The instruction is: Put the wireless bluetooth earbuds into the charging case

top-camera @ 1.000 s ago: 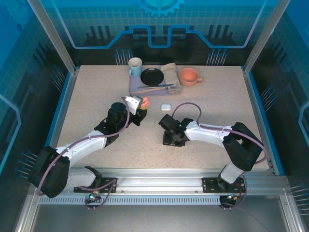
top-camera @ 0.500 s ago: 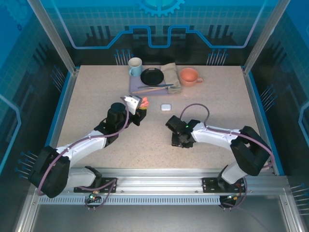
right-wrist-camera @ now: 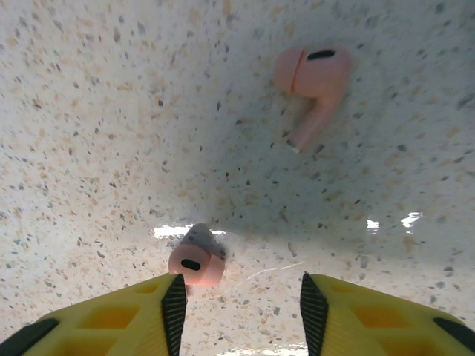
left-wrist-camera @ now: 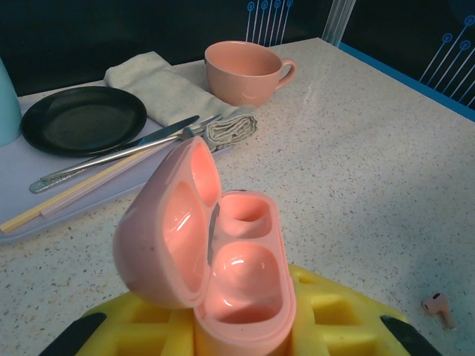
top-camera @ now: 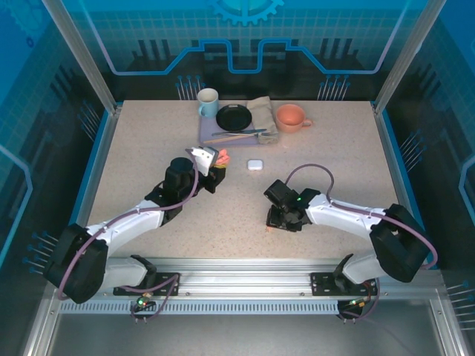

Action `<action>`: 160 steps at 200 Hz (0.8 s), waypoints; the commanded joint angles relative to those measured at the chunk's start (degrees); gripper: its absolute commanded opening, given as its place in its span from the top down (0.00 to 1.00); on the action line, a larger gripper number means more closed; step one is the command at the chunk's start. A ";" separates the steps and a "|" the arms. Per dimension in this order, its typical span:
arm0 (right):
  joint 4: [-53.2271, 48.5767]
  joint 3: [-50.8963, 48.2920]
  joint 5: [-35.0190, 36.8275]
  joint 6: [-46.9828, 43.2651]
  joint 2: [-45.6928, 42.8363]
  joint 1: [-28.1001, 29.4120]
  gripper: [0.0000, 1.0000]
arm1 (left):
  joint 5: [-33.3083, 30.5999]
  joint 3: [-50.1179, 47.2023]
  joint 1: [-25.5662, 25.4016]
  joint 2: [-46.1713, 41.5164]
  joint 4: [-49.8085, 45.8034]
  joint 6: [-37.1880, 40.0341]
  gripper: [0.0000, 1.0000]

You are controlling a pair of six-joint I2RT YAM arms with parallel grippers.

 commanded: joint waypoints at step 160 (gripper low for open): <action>-1.61 5.46 -3.01 12.82 4.07 7.16 0.48 | 1.20 0.26 0.82 -0.04 3.22 -0.41 1.00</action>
